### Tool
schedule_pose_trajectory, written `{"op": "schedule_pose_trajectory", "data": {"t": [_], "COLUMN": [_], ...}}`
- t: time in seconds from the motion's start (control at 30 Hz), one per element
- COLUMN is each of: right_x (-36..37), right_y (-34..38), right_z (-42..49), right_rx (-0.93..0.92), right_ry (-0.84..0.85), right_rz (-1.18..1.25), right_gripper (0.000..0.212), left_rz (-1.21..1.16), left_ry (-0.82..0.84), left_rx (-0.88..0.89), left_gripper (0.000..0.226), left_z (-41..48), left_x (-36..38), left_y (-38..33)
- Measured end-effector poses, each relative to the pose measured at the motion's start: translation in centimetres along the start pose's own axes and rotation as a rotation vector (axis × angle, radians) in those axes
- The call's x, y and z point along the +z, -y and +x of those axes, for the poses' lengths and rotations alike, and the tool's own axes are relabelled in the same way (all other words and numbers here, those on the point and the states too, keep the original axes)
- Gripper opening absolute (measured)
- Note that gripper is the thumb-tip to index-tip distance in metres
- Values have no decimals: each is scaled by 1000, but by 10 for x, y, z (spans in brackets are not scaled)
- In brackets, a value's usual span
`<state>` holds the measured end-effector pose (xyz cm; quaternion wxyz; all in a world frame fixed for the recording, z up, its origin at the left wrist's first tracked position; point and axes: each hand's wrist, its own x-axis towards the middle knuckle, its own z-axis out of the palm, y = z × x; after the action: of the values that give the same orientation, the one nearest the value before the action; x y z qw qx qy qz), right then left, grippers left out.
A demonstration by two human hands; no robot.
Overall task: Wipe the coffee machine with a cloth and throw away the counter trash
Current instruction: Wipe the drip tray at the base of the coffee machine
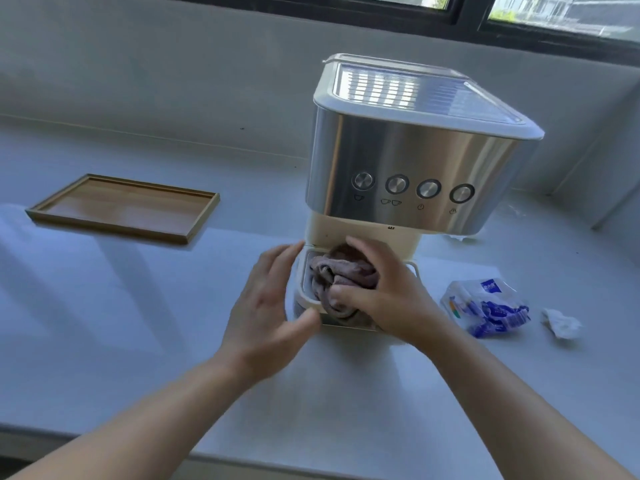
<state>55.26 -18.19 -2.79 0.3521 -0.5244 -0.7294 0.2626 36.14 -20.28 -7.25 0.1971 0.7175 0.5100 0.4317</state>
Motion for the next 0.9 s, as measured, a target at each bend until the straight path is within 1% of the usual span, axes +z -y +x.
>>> {"op": "schedule_pose_trajectory", "data": {"t": [0.03,0.07,0.1,0.13,0.2,0.23,0.3,0.33,0.4,0.53,0.67,0.73,0.83,0.9], "right_x": [-9,-16,-21,-22,-18,-13,-6,-5,-5,-5,-1,0,2,2], "right_y": [-7,-17,-24,-32,-46,-50,-56,-59,-63,-66,-67,-69,-71,-73], "right_z": [-10,-20,-30,-38,-50,-54,-61,-63,-64,-65,-63,-62,-63,-62], "right_rx": [11,28,57,75,26,5,0,0,13,19,25,16,3,-2], "right_ry": [-83,-170,-233,-258,-210,-154,-61,-62,-74,-45,-81,-104,-129,-146], "right_rz": [13,-46,-154,-261,-408,-474,-587,-610,-607,-620,-679,-679,-676,-682], "right_gripper": [36,36,37,38,38,44,67,75,85,99,91,87,86,85], "left_rz": [31,81,139,196,326,393,462,465,453,433,535,552,547,579], "left_ry": [28,67,106,147,244,293,381,415,445,397,284,224,172,119], "left_rx": [56,101,143,186,263,283,263,250,243,196,212,166,52,14], "left_gripper": [72,67,66,65,62,60,52,48,37,22,13,12,18,21], "left_z": [8,17,25,33,48,55,66,70,74,70,67,66,65,64], "left_x": [3,8,14,21,36,41,46,46,43,38,54,56,50,48], "left_y": [-7,-15,-21,-27,-35,-37,-37,-36,-32,-29,-40,-39,-31,-27]}}
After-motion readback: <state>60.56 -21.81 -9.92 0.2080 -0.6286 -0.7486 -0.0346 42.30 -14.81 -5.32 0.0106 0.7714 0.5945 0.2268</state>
